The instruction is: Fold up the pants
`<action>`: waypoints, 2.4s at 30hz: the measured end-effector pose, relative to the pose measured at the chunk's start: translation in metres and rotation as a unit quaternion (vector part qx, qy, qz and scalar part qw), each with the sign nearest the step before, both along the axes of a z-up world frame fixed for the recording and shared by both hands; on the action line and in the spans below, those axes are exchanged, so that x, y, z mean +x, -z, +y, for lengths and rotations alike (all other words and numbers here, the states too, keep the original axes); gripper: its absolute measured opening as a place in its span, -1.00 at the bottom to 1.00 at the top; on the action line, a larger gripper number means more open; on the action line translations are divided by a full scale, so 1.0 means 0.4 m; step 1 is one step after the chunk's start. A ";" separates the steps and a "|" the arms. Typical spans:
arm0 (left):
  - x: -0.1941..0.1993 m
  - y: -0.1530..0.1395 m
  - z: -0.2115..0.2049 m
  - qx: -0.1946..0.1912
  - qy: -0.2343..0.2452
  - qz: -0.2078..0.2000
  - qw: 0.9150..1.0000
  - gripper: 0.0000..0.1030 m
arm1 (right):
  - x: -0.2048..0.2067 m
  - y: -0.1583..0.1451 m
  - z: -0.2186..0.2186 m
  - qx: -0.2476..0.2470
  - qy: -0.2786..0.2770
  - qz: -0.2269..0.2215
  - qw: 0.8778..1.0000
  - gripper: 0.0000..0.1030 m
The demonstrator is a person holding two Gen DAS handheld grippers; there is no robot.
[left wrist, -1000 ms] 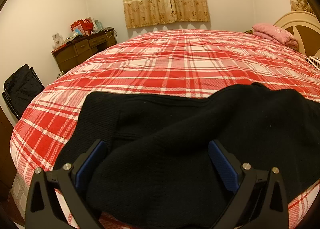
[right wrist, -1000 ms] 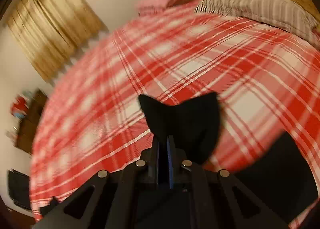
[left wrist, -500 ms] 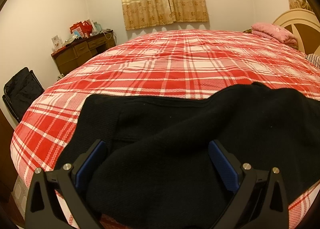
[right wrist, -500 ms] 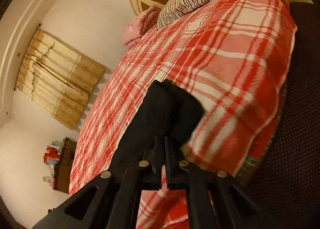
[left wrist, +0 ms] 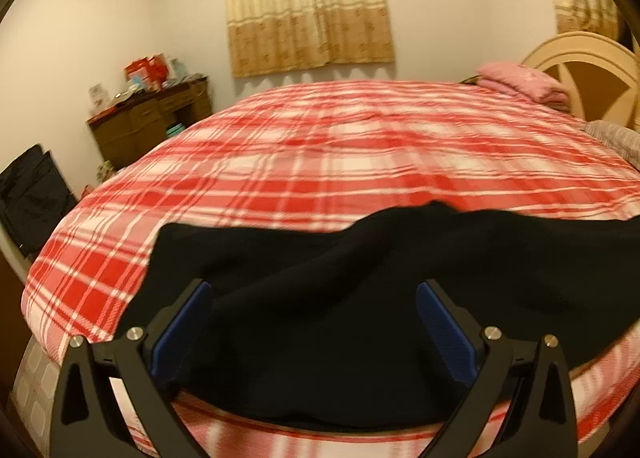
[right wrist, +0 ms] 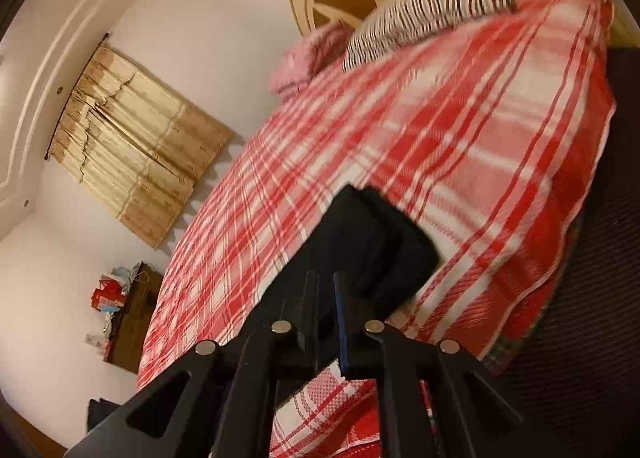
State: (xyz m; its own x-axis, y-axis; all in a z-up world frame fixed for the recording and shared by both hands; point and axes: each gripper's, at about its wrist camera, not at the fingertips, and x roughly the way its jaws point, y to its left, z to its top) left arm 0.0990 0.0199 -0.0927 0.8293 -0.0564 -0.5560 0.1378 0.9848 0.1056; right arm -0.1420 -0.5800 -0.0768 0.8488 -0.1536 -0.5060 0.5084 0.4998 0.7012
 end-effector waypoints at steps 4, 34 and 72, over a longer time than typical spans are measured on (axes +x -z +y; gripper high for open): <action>-0.025 -0.020 -0.038 0.004 0.024 -0.008 1.000 1.00 | -0.002 0.038 -0.014 0.041 0.011 -0.016 0.999 -0.34; -0.020 -0.028 -0.010 -0.037 0.004 0.014 0.999 1.00 | 0.021 -0.088 0.035 -0.066 -0.006 0.016 0.998 -0.94; -0.027 0.104 -0.245 0.017 0.080 0.080 0.993 1.00 | 0.244 -0.006 -0.014 -0.229 -0.053 0.215 0.948 -0.85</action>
State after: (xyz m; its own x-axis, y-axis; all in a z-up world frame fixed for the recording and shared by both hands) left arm 0.0884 -0.0781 -0.1341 0.7124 -0.1592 -0.6835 0.3101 0.9451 0.1031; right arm -0.0443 -0.5858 -0.0742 0.6019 -0.3657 -0.7099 0.6279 0.7660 0.1378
